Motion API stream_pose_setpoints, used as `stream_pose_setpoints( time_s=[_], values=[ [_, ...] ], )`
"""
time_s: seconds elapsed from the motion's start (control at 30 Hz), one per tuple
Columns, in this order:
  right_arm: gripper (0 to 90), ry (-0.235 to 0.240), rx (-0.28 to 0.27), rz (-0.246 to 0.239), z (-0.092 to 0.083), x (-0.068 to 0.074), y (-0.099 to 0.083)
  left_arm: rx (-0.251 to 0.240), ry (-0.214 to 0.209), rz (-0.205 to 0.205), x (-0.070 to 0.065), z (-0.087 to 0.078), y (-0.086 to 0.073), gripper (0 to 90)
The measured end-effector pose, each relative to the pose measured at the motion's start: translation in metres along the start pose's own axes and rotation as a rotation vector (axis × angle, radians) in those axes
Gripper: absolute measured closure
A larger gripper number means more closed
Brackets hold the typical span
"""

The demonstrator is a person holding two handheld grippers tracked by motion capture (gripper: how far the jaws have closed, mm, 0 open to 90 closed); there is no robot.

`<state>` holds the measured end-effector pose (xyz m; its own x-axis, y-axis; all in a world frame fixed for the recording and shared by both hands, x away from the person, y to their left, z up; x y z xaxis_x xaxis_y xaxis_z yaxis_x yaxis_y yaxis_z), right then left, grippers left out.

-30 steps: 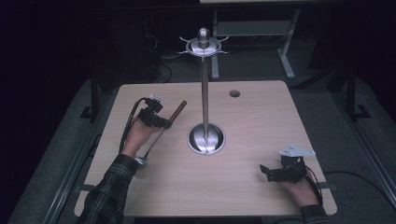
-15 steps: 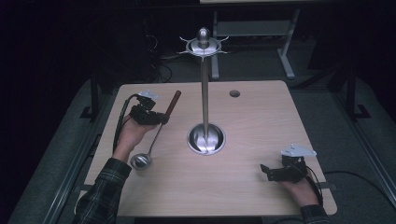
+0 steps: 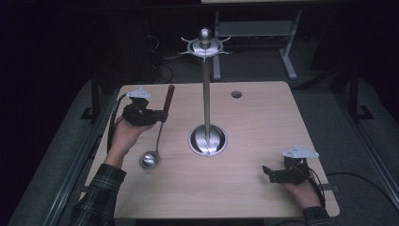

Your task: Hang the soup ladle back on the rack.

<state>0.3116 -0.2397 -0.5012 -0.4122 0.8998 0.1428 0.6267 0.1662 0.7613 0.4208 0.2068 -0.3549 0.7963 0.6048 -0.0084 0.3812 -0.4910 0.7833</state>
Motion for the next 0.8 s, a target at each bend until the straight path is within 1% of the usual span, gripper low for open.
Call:
stream_pose_setpoints(
  time_s=[0.03, 0.07, 0.17, 0.3, 0.6, 0.73, 0.8],
  values=[
    [0.0, 0.0, 0.001, 0.0, 0.0, 0.0, 0.0, -0.013, -0.002, 0.001, -0.001, -0.001, 0.001, 73.8],
    [0.0, 0.0, 0.001, 0.0, 0.0, 0.0, 0.0, -0.021, -0.007, 0.011, -0.002, -0.003, 0.002, 73.8],
    [0.0, 0.0, 0.003, 0.002, 0.0, 0.0, 0.0, -0.05, -0.021, 0.006, -0.005, -0.008, 0.005, 73.8],
    [0.0, -0.001, 0.002, 0.003, 0.0, 0.0, 0.0, -0.082, -0.037, 0.023, -0.009, -0.013, 0.007, 73.6],
    [0.0, 0.001, 0.001, 0.003, 0.0, 0.0, 0.0, -0.147, -0.065, 0.02, -0.012, -0.025, 0.013, 73.6],
    [0.0, 0.001, 0.003, 0.003, 0.001, 0.0, -0.001, -0.176, -0.073, 0.027, -0.014, -0.031, 0.019, 73.6],
    [0.0, 0.001, 0.004, 0.003, 0.001, 0.001, -0.001, -0.192, -0.083, 0.04, -0.016, -0.035, 0.025, 73.5]
  ],
)
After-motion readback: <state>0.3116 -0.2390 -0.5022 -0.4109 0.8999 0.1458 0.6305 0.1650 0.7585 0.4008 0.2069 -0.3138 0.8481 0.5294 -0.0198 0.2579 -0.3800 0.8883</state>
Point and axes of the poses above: each handheld gripper's, and its own axes: z roughly forward along the jaws, y roughly out of its top, x roughly to its left, the point moved 4 cm from there along z, roughly forward along the jaws, and after that the axes turned 8 degrees about z, right-handed, at the moved point
